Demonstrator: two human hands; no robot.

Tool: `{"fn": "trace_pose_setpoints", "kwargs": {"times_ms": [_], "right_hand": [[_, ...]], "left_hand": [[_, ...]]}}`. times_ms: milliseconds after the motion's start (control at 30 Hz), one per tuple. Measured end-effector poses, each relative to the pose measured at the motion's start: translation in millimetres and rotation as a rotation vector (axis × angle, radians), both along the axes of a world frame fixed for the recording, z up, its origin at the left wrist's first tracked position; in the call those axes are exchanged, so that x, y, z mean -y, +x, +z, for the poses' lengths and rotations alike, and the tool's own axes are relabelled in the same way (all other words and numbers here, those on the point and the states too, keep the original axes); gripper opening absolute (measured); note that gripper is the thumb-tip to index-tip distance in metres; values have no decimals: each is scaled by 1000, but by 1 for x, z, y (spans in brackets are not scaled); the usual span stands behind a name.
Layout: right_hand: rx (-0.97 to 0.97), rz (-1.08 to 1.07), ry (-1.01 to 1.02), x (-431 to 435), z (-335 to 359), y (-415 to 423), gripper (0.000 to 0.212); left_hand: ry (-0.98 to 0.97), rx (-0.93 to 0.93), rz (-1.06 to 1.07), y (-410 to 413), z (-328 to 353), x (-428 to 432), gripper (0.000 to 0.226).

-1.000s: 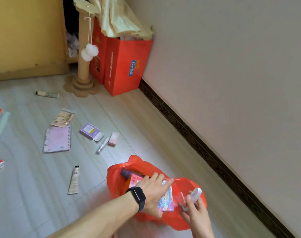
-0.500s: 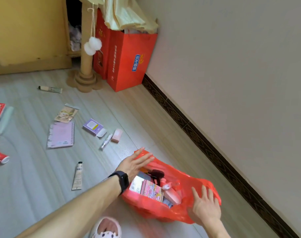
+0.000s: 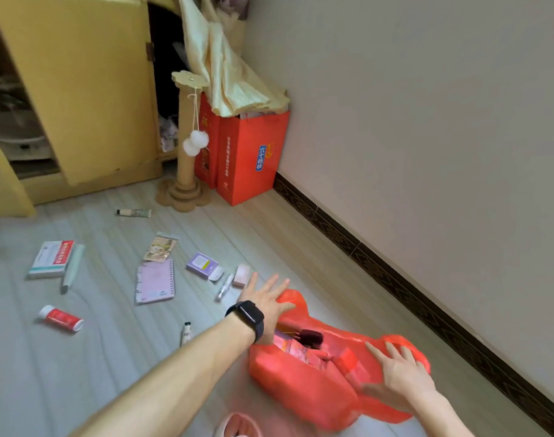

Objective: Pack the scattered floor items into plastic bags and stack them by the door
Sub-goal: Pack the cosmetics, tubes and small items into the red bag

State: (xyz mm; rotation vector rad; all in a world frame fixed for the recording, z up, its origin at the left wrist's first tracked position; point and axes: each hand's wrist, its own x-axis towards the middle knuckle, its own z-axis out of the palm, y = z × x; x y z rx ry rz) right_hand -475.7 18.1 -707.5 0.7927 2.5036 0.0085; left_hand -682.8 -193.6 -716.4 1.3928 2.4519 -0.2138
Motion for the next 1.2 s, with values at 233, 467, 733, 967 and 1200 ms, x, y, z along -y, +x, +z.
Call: {"fn": "trace_pose_setpoints", "kwargs": {"times_ms": [233, 467, 733, 967, 1200], "right_hand": [[-501, 226, -152, 71, -17, -28, 74], [-877, 488, -329, 156, -43, -108, 53], [-408, 584, 54, 189, -118, -208, 41], [-146, 99, -258, 145, -196, -336, 72], [-109, -8, -222, 146, -249, -379, 76]], "left_hand": [[800, 159, 377, 17, -10, 33, 46], [370, 20, 593, -29, -79, 114, 80], [1, 102, 730, -55, -184, 154, 80], [1, 204, 685, -54, -257, 146, 76], [136, 187, 792, -65, -263, 178, 50]]}}
